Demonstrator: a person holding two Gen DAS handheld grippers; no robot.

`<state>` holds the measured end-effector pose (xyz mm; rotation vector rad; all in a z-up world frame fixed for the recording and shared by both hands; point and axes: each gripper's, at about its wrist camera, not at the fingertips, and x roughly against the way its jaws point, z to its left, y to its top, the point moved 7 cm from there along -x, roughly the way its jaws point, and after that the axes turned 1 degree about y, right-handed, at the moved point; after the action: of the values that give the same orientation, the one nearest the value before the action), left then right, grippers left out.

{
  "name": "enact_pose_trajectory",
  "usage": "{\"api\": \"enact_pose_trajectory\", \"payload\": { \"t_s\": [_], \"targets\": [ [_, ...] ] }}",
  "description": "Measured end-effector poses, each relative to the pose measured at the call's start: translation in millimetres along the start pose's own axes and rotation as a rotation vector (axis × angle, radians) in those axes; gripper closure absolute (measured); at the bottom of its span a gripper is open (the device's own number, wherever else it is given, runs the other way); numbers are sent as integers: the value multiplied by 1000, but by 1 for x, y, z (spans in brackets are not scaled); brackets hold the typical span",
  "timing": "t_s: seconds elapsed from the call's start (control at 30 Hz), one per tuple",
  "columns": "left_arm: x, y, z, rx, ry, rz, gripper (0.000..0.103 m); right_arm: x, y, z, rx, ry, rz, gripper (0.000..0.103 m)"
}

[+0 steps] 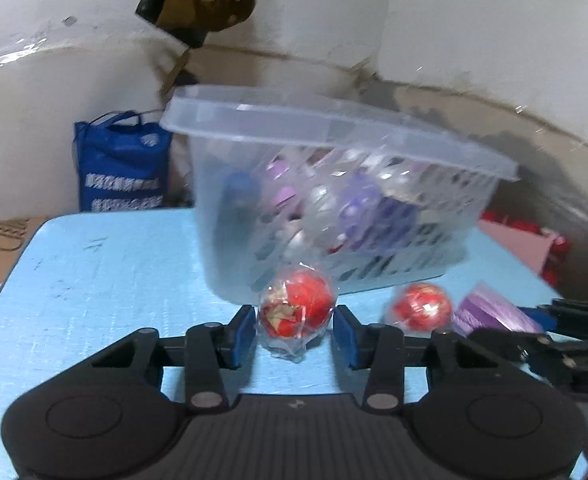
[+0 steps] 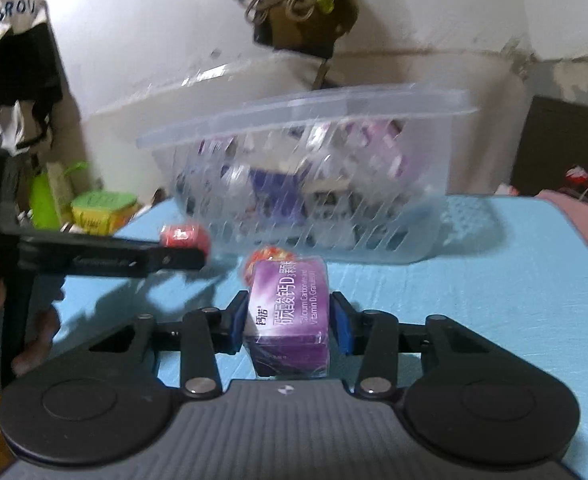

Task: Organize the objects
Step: 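Grasp the purple box with the right gripper while the left grasps a red-wrapped candy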

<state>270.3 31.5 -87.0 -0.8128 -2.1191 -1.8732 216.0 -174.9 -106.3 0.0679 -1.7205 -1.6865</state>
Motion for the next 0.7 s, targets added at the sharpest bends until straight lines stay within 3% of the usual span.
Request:
{"api": "enact_pose_trajectory", "payload": {
  "t_s": [0.23,0.4,0.57,0.7],
  "targets": [
    [7,1,2,29,-24,-50,57,13,4,-5,-17,-65,-99,57],
    [-3,0,2,22,-17,2,57,9,7,-7,-16,-64,-90,57],
    [-16,-7,-10,-51,18,83,59,8,8,-7,-16,-64,-89,57],
    [-13,-6,-17,-66,15,53,63,9,7,-6,-13,-71,-96,56]
  ]
}}
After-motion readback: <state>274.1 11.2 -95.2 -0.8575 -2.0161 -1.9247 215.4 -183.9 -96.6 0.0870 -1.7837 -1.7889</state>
